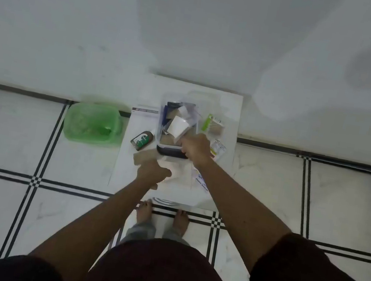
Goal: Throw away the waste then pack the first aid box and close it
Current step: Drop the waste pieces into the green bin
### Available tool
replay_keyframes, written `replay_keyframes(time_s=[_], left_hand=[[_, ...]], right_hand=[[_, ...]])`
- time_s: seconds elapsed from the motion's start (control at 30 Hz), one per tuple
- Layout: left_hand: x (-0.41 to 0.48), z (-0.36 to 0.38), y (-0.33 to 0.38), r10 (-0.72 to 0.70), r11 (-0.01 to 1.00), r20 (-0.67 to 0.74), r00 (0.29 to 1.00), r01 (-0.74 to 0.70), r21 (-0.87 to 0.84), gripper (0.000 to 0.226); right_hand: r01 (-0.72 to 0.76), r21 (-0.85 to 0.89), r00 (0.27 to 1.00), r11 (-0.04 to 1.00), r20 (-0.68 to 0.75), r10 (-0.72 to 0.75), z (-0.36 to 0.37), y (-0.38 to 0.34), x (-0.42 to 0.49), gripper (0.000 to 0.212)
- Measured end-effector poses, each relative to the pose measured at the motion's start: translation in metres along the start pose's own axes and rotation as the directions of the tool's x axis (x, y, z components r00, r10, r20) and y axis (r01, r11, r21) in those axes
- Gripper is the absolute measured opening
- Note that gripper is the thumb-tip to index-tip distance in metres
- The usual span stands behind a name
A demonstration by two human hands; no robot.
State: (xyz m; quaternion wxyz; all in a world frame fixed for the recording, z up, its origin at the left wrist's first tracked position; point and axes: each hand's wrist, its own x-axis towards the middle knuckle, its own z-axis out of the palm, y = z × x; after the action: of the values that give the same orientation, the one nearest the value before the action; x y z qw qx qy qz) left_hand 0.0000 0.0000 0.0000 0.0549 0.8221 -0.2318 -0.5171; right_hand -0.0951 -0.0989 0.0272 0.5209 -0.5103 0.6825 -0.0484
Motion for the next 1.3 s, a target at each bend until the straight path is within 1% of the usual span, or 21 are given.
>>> replay_keyframes(time_s=[0.03,0.07,0.13,0.2,0.27,0.33,0.4,0.43,0.5,0.53,0.6,0.7,0.77,0.83,0.93,1.0,1.07,1.1,1.17,1.23,1.3], left_hand=[[0.002,0.003,-0.005,-0.053,0.998,-0.001,0.999,0.053,-0.040,0.036],[0.004,0.005,-0.006,-0.105,0.989,-0.012,0.994,0.103,-0.102,0.036],[0.014,0.014,-0.014,-0.171,0.947,0.015,0.985,0.169,-0.273,0.034],[0.021,0.023,-0.016,-0.221,0.873,0.074,0.972,0.231,-0.428,0.037],[0.030,0.034,-0.017,-0.258,0.821,0.115,0.959,0.280,-0.497,0.049],[0.036,0.045,-0.020,-0.298,0.811,0.078,0.951,0.296,-0.504,0.063],[0.043,0.055,-0.023,-0.337,0.834,-0.003,0.942,0.297,-0.466,0.074],[0.046,0.059,-0.025,-0.329,0.858,-0.036,0.943,0.283,-0.428,0.075],[0.049,0.065,-0.025,-0.267,0.917,-0.062,0.962,0.234,-0.323,0.066],[0.049,0.068,-0.024,-0.235,0.932,-0.059,0.970,0.208,-0.296,0.058],[0.046,0.069,-0.021,-0.197,0.921,-0.006,0.980,0.183,-0.343,0.043],[0.039,0.055,-0.025,-0.188,0.876,0.099,0.977,0.213,-0.433,0.029],[0.031,0.037,-0.032,-0.143,0.878,0.156,0.977,0.198,-0.435,0.022],[0.021,0.013,-0.039,-0.100,0.896,0.188,0.977,0.171,-0.409,0.014],[0.000,-0.029,-0.051,-0.063,0.920,0.235,0.970,0.148,-0.363,0.011],[-0.010,-0.059,-0.059,-0.033,0.930,0.259,0.965,0.125,-0.345,0.013],[-0.016,-0.087,-0.067,-0.012,0.918,0.238,0.971,0.104,-0.382,0.011],[-0.018,-0.099,-0.070,-0.003,0.898,0.210,0.978,0.095,-0.429,0.009],[-0.021,-0.122,-0.077,0.010,0.820,0.121,0.993,0.062,-0.568,0.007],[-0.020,-0.138,-0.084,0.001,0.701,0.026,1.000,0.018,-0.713,0.009],[-0.017,-0.148,-0.092,-0.024,0.563,-0.032,0.999,-0.013,-0.826,0.011]], right_hand=[[-0.025,0.063,1.000,0.998,-0.006,0.026,0.002,-0.001,0.004,0.014],[-0.085,0.143,0.996,0.986,0.000,0.086,0.002,-0.005,0.006,0.015],[-0.165,0.252,0.986,0.954,0.016,0.166,0.003,-0.009,0.017,0.020],[-0.183,0.229,0.983,0.956,0.023,0.183,0.004,-0.012,0.021,0.020],[-0.188,0.218,0.982,0.958,0.020,0.189,0.009,-0.015,0.029,0.010],[-0.193,0.230,0.980,0.954,-0.011,0.201,0.014,-0.014,0.036,0.013],[-0.179,0.228,0.979,0.957,-0.050,0.195,0.018,-0.013,0.040,0.012],[-0.160,0.224,0.982,0.961,-0.063,0.178,0.019,-0.011,0.039,0.013],[-0.127,0.250,0.984,0.960,-0.093,0.154,0.020,-0.006,0.038,0.020],[-0.121,0.272,0.982,0.955,-0.109,0.156,0.020,-0.003,0.037,0.018],[-0.091,0.307,0.979,0.948,-0.145,0.141,0.016,0.002,0.032,0.006],[-0.016,0.315,0.987,0.949,-0.146,0.066,0.007,0.011,0.022,0.012],[0.024,0.325,0.992,0.945,-0.127,0.018,-0.002,0.019,0.011,0.020],[0.047,0.326,0.991,0.944,-0.132,-0.004,-0.008,0.024,0.003,0.018],[0.046,0.343,0.993,0.938,-0.122,-0.004,-0.014,0.018,-0.008,0.019],[0.049,0.367,0.996,0.929,-0.084,-0.020,-0.014,0.008,-0.016,0.011],[0.060,0.407,0.998,0.911,-0.052,-0.042,-0.010,-0.004,-0.024,0.007],[0.069,0.420,0.997,0.905,-0.044,-0.055,-0.008,-0.010,-0.027,0.007],[0.092,0.421,0.996,0.902,-0.025,-0.090,0.003,-0.025,-0.032,0.010],[0.105,0.410,0.993,0.906,0.007,-0.118,0.019,-0.040,-0.036,0.010],[0.104,0.403,0.989,0.910,0.053,-0.136,0.039,-0.057,-0.041,0.008]])
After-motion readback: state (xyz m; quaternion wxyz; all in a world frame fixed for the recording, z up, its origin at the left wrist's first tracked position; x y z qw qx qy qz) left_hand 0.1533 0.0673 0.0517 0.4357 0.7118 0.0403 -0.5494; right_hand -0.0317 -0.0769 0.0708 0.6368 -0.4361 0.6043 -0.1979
